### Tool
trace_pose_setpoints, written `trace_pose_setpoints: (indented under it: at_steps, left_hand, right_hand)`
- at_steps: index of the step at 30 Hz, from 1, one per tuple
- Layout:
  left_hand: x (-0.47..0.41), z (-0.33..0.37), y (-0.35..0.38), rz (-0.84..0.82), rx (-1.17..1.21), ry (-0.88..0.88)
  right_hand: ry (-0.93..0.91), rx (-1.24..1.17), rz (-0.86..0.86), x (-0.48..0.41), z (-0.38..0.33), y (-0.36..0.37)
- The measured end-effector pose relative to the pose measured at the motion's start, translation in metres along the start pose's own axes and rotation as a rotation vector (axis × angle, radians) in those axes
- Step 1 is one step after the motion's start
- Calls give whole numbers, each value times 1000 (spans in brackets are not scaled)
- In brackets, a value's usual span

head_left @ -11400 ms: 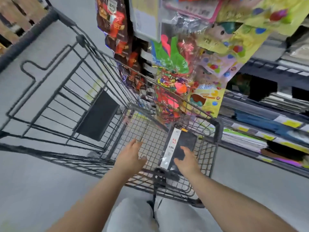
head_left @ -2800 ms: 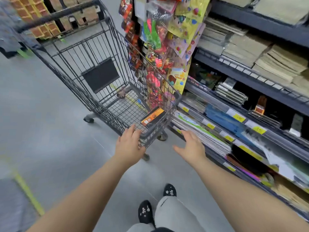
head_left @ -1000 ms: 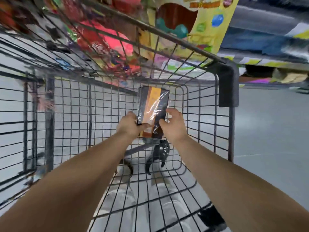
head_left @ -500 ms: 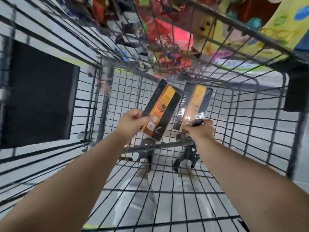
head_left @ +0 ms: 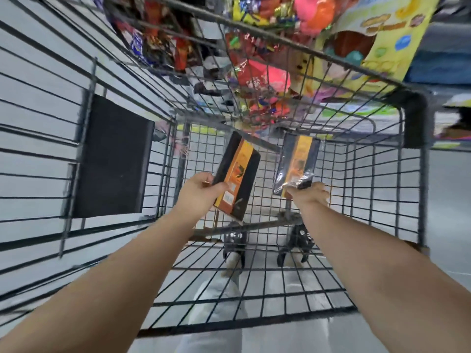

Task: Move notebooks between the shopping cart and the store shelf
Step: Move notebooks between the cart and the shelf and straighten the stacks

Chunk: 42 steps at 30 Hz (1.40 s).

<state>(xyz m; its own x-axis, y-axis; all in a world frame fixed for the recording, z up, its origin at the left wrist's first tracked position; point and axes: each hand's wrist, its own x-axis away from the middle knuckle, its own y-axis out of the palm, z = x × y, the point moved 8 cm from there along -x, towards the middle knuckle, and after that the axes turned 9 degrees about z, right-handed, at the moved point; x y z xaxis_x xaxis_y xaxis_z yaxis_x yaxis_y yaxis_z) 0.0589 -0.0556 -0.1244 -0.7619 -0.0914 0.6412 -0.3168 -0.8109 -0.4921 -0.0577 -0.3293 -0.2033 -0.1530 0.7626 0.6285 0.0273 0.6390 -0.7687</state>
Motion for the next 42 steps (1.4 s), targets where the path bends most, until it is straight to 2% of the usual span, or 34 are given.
trace_pose_setpoints:
  at_steps: [6,10,14,18,20,25,29,35,42]
  left_hand:
    - [-11,8,7,-16,10,31]
    - [-14,2,6,-21,53,-9]
    - [-10,8,-11,43,68,-32]
    - [12,27,-28,44,100,-23]
    - [30,41,-39,47,132,-17]
    - [88,91,-57,20,273,42]
    - [116,133,-54,-57,244,141]
    - [174,210,-13,-200,170,336]
    - [263,257,82,-297,164,460]
  right_hand:
    - [154,-90,91,-7,0,26]
    - [111,-114,127,-12,0,32]
    - [81,-162,28,0,-3,30]
    - [40,-409,-199,38,-5,17]
    - [14,-445,-248,60,-3,-9]
    - [-134,-472,-222,116,2,-94]
    - [-161,-613,-189,151,17,-151]
    - [-148,-988,-59,168,56,-235]
    - [-144,-1159,158,146,153,-339]
